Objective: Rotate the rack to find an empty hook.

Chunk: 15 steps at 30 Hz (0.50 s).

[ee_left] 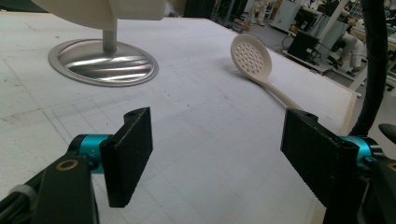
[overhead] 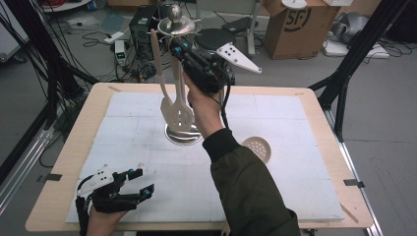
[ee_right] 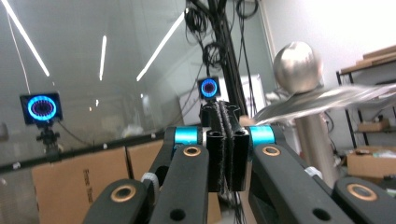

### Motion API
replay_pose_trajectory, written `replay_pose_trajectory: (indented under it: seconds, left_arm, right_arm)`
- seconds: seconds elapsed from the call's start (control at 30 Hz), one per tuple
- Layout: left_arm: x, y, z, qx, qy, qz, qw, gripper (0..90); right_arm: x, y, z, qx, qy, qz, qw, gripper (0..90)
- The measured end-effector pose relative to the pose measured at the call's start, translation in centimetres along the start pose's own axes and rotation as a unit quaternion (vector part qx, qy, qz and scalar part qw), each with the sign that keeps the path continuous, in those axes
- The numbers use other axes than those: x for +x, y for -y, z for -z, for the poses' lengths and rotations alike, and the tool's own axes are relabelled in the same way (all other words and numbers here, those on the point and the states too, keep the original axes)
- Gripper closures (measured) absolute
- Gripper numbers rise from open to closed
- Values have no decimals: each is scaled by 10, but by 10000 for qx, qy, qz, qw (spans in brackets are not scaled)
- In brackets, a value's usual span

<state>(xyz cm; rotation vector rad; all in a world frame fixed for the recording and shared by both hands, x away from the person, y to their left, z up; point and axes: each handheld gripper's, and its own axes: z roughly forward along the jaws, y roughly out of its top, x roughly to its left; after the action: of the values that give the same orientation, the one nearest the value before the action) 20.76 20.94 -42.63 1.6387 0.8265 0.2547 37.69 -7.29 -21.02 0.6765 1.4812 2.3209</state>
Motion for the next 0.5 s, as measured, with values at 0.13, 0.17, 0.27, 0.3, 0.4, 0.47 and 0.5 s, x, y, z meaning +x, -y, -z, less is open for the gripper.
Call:
replay_pose_trajectory:
  seconds: [0.13,0.17,0.27,0.3,0.4,0.47,0.5]
  left_arm:
    - [-1,0,0,-5,7,-12,10000,257]
    - [-1,0,0,-1,8,-19,10000,257]
    - [-2,0,0,-7,0,-22,10000,257]
    - [-2,0,0,-16,6,-15,10000,257]
    - [-2,-1,0,-25,12,-14,10000,257]
    - [-2,-1,0,-26,7,-15,10000,257]
    - [-2,-1,0,-24,6,-24,10000,257]
  right_arm:
    - [-9,-6,7,-154,121,-68,9998,894]
    - [-11,-8,9,-152,180,-70,9997,894]
    - [-20,-9,13,-204,343,-125,9991,895]
    - [-22,-8,13,-220,400,-119,9989,895]
    - [-29,-4,16,-113,519,-76,9986,897]
    - [-36,-1,17,-113,561,-166,9982,897]
    - [-39,1,17,-132,602,-214,9979,897]
